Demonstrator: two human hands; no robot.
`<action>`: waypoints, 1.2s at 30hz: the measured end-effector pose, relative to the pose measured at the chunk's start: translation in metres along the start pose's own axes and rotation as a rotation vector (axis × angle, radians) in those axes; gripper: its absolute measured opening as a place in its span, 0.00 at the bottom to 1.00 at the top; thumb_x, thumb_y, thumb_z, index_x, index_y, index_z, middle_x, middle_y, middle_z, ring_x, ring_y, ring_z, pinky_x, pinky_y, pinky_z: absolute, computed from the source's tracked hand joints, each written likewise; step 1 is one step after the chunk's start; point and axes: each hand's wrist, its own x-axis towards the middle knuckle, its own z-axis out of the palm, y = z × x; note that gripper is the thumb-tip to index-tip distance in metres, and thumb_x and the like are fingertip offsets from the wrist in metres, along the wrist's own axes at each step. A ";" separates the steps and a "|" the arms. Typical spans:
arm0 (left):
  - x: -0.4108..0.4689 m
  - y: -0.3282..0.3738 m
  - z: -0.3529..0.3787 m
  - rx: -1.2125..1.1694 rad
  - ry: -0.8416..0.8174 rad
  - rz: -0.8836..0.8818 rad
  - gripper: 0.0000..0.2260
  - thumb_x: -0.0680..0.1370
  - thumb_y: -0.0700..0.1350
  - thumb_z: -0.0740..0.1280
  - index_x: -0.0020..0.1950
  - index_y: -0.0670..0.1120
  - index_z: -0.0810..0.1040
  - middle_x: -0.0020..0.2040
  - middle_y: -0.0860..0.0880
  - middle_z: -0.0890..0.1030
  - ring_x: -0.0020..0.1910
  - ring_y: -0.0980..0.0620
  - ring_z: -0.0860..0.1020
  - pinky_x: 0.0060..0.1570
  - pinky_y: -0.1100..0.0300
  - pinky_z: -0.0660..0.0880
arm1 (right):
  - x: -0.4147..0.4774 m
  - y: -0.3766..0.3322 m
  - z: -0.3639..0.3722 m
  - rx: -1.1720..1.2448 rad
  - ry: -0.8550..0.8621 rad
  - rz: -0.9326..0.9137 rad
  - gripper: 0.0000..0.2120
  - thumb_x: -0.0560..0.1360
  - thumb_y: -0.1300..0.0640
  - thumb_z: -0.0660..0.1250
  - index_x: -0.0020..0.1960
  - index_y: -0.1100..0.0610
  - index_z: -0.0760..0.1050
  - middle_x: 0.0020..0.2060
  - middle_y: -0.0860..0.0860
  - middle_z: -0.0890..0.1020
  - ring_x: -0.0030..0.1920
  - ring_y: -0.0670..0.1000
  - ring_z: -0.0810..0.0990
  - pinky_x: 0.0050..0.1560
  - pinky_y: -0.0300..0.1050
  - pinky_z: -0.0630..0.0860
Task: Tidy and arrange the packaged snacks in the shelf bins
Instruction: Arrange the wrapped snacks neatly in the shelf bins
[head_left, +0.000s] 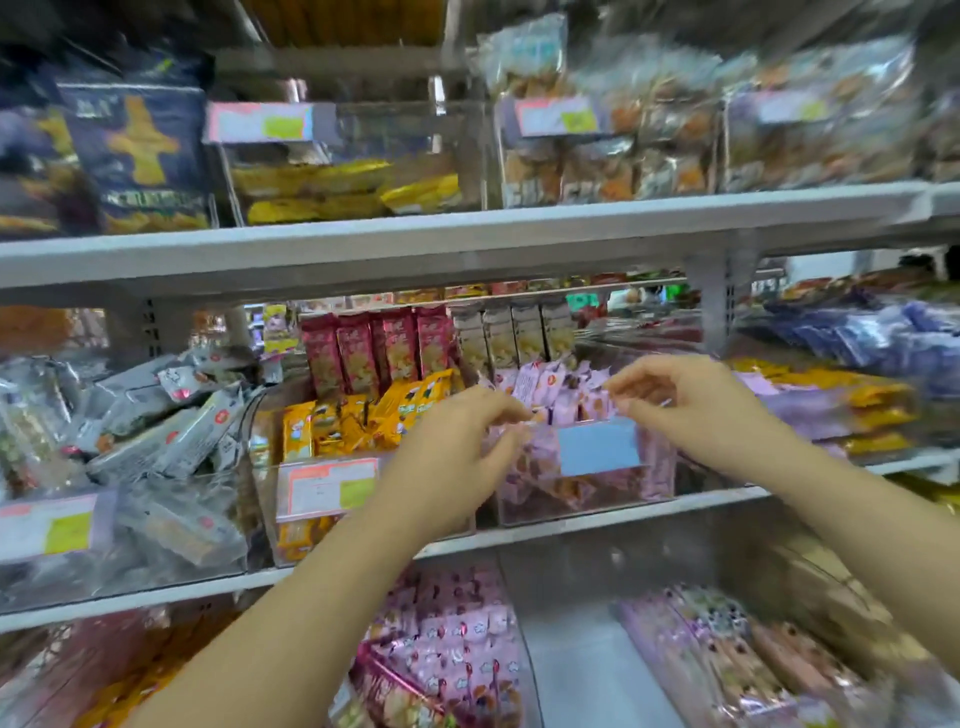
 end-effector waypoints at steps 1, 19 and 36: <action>0.009 0.002 0.004 -0.003 -0.011 -0.001 0.08 0.79 0.44 0.63 0.57 0.49 0.79 0.46 0.59 0.74 0.44 0.63 0.71 0.46 0.70 0.66 | 0.005 0.009 -0.007 -0.042 0.030 0.010 0.09 0.74 0.63 0.69 0.46 0.49 0.78 0.40 0.43 0.80 0.42 0.47 0.79 0.48 0.40 0.74; 0.144 0.006 0.087 -0.228 -0.635 -0.218 0.34 0.71 0.58 0.72 0.74 0.58 0.62 0.75 0.54 0.62 0.71 0.51 0.65 0.69 0.51 0.65 | 0.022 0.095 -0.013 0.051 -0.042 0.057 0.18 0.74 0.52 0.69 0.56 0.31 0.69 0.56 0.40 0.80 0.48 0.39 0.81 0.55 0.46 0.79; 0.163 0.000 0.106 -0.437 -0.822 -0.402 0.37 0.72 0.49 0.74 0.75 0.52 0.57 0.59 0.51 0.73 0.50 0.56 0.78 0.44 0.67 0.76 | 0.027 0.098 -0.011 0.223 -0.010 0.065 0.15 0.73 0.58 0.71 0.50 0.37 0.74 0.50 0.42 0.81 0.39 0.41 0.83 0.51 0.46 0.80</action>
